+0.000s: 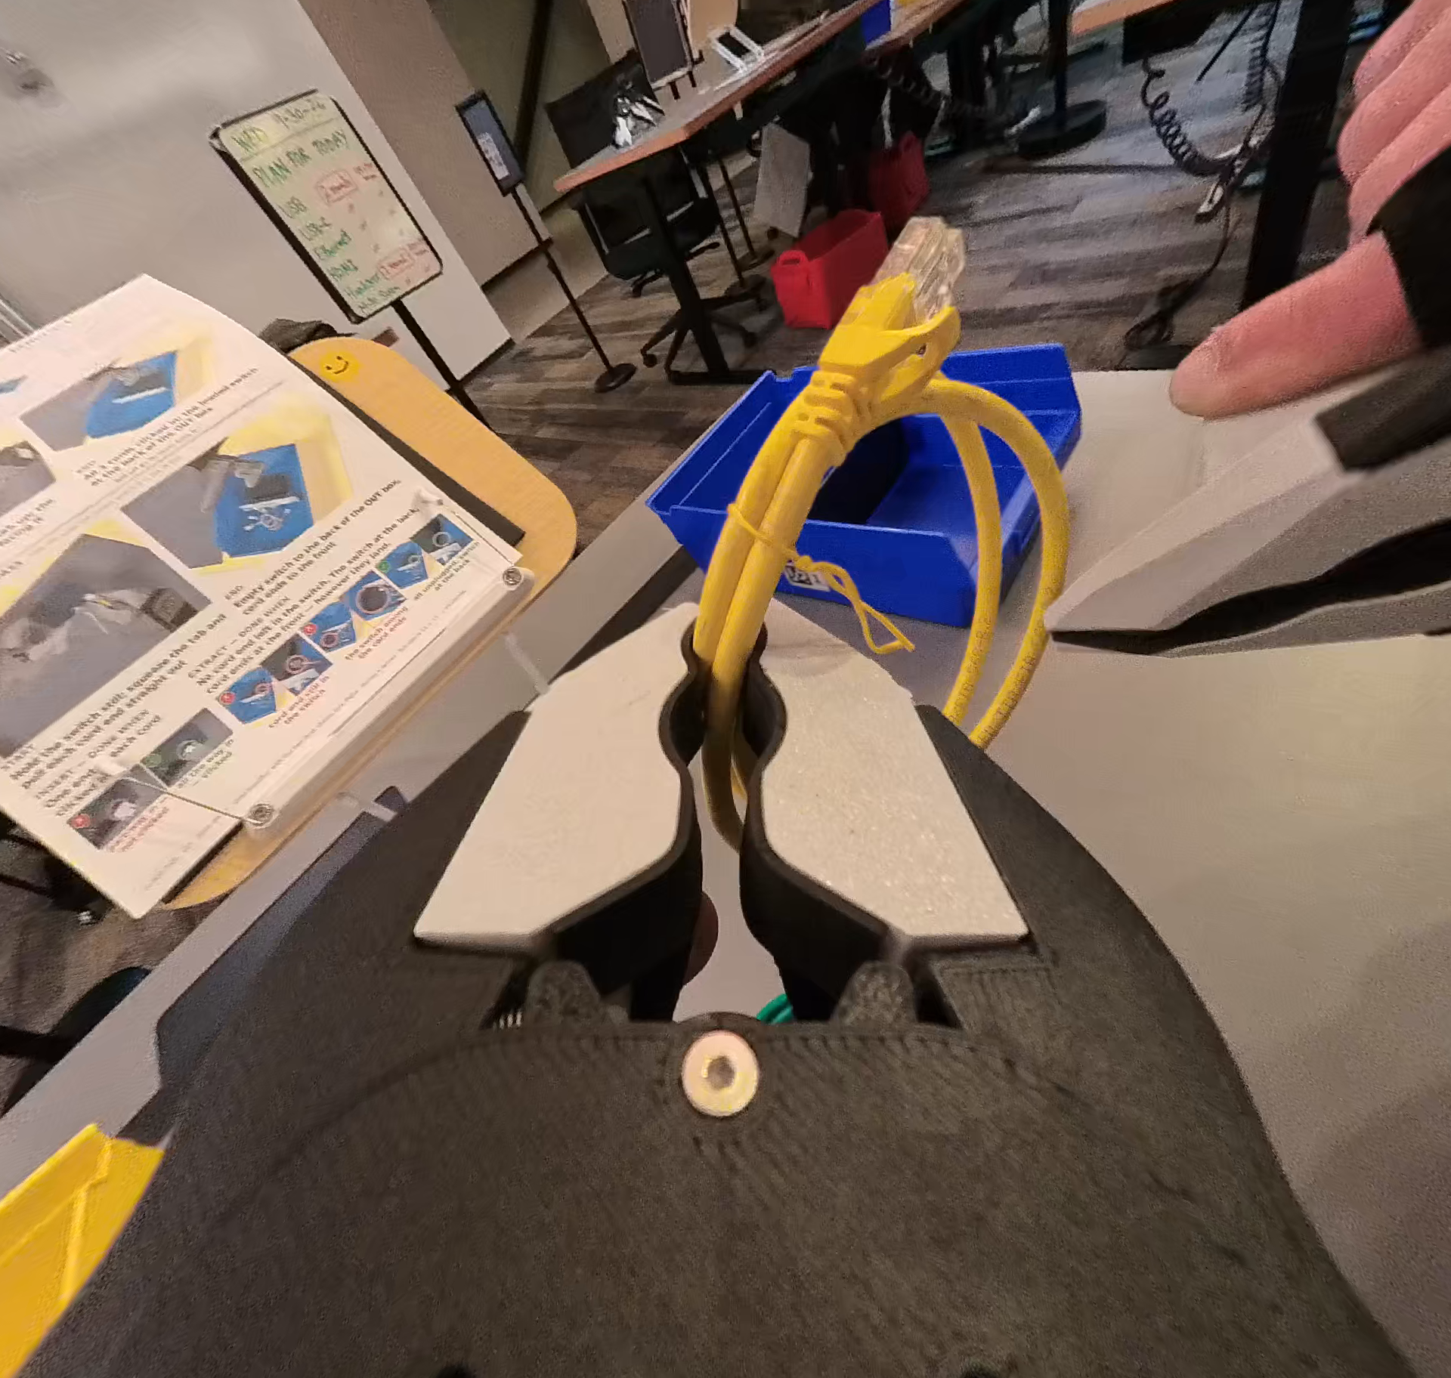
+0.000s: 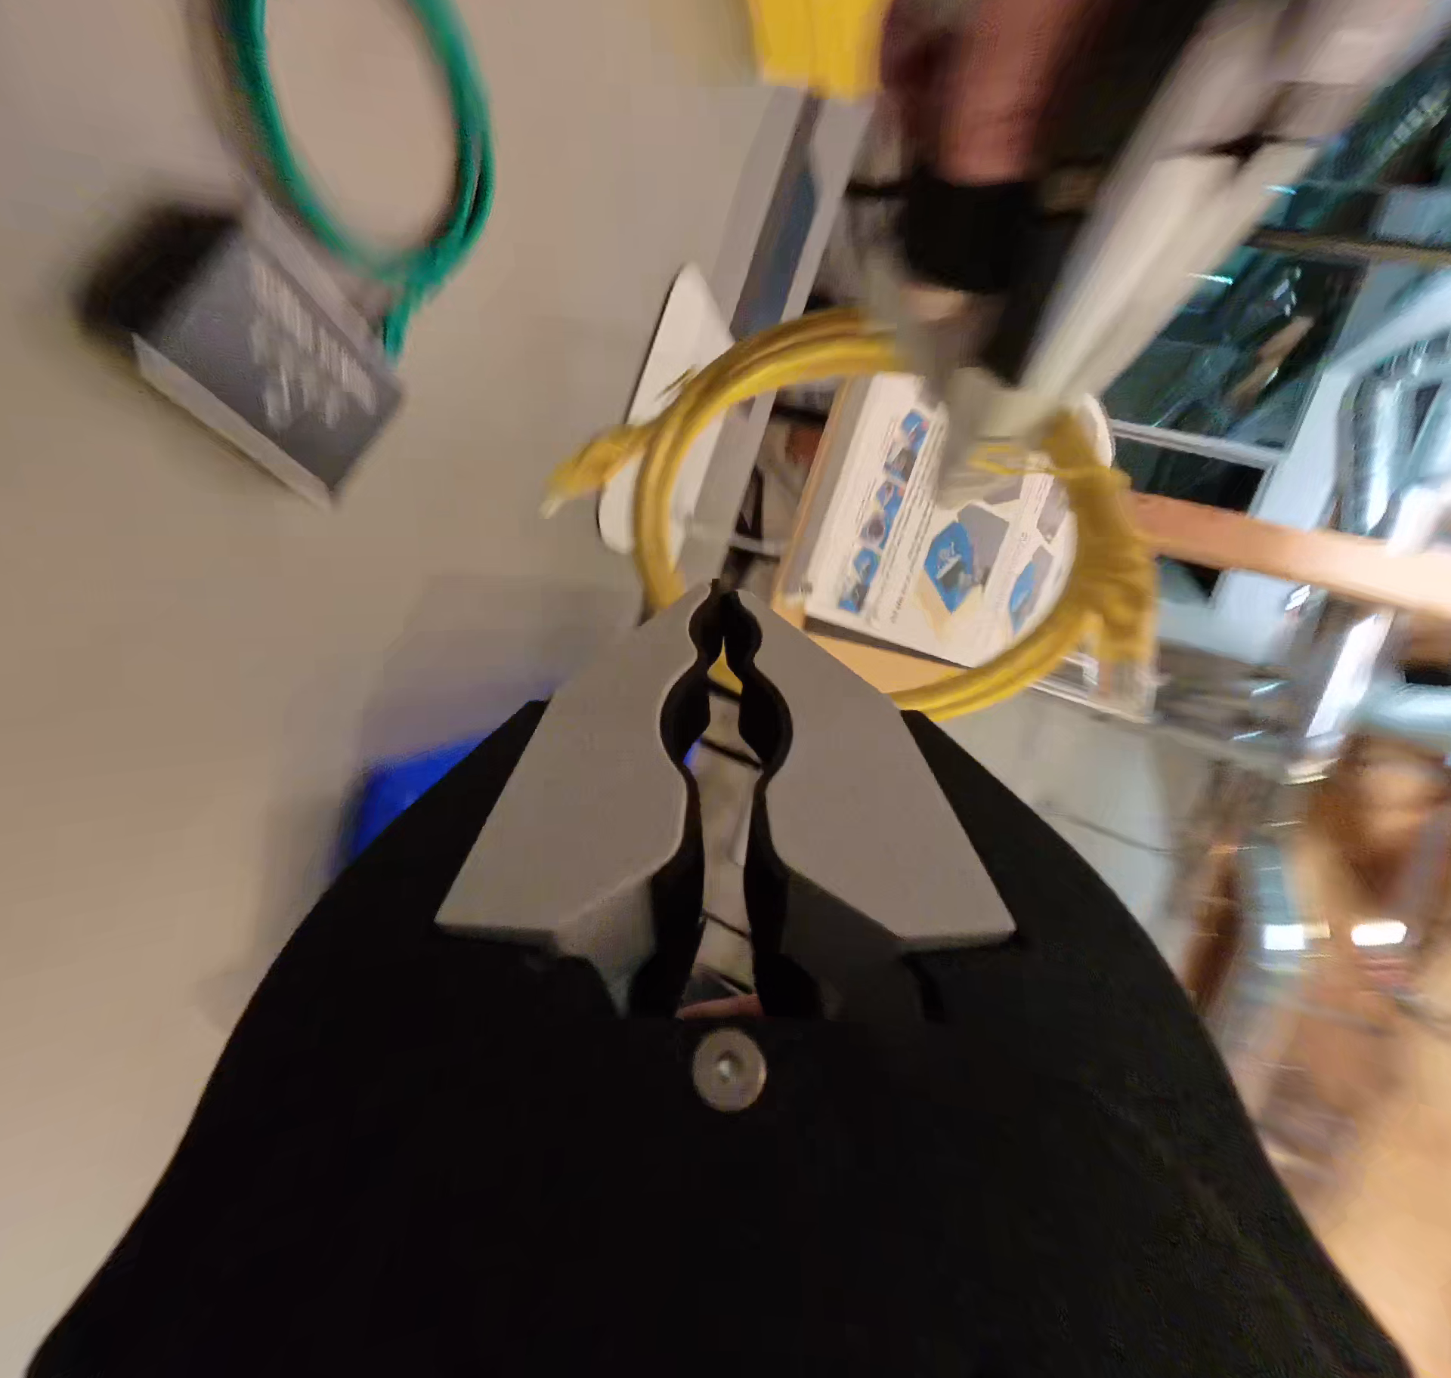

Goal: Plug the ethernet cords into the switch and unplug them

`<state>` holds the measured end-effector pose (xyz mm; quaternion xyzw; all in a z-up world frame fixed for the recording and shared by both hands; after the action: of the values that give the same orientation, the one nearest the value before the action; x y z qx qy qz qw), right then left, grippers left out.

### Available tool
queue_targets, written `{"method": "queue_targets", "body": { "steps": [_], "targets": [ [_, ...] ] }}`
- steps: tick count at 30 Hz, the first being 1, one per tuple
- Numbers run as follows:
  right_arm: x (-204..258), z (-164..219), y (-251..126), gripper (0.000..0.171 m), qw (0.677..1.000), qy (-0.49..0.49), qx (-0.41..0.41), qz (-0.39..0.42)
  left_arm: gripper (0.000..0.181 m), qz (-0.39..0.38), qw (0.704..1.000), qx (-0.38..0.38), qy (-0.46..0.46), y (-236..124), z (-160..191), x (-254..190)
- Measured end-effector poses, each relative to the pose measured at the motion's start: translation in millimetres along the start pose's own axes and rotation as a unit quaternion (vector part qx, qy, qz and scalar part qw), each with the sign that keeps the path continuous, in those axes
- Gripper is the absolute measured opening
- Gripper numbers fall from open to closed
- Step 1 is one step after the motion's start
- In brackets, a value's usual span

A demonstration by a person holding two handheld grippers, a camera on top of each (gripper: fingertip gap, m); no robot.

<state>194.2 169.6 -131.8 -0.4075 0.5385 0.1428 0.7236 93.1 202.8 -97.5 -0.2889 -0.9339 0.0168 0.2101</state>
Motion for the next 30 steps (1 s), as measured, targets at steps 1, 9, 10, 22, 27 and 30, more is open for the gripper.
{"method": "queue_targets", "body": {
  "steps": [1, 9, 10, 22, 27, 30],
  "targets": [
    [-9.6, -5.7, -5.0, 0.000, 0.997, 0.069, -0.034, 0.018, 0.004, 0.001, 1.000, -0.002, -0.006, 1.1, 0.8, -1.5],
    [-55.6, -10.6, -13.1, 0.007, 0.831, 0.500, -0.211, 0.123, 0.004, -0.021, 0.999, -0.030, 0.013, 8.0, 0.9, -17.0],
    [-54.3, -8.7, -10.1, 0.006, 0.821, 0.516, -0.209, 0.126, 0.004, -0.024, 0.999, -0.035, 0.007, 7.7, -0.1, -15.9],
    [-55.2, -9.8, -1.4, 0.000, 0.736, 0.609, -0.267, 0.129, 0.004, -0.033, 0.998, -0.051, -0.002, 7.6, -2.5, -14.4],
    [-56.6, -12.1, -2.5, 0.000, 0.765, 0.575, -0.254, 0.138, 0.004, -0.029, 0.998, -0.049, -0.005, 6.8, -3.9, -14.7],
    [-56.6, -14.9, -4.0, 0.000, 0.830, 0.490, -0.206, 0.169, 0.005, -0.021, 0.999, -0.046, -0.012, 6.8, -4.0, -15.9]
  ]
}}
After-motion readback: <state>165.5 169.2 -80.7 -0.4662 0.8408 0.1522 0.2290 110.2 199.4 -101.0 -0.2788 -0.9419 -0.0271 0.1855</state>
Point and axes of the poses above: each gripper's, where its closed fingertips meet, y out along the fingers, z out of its underside, x = y × z across the jaws, the point moved 4 cm from there along -y, back along the fingers, and after that the axes turned 4 degrees about -x, right-handed, at the moved point
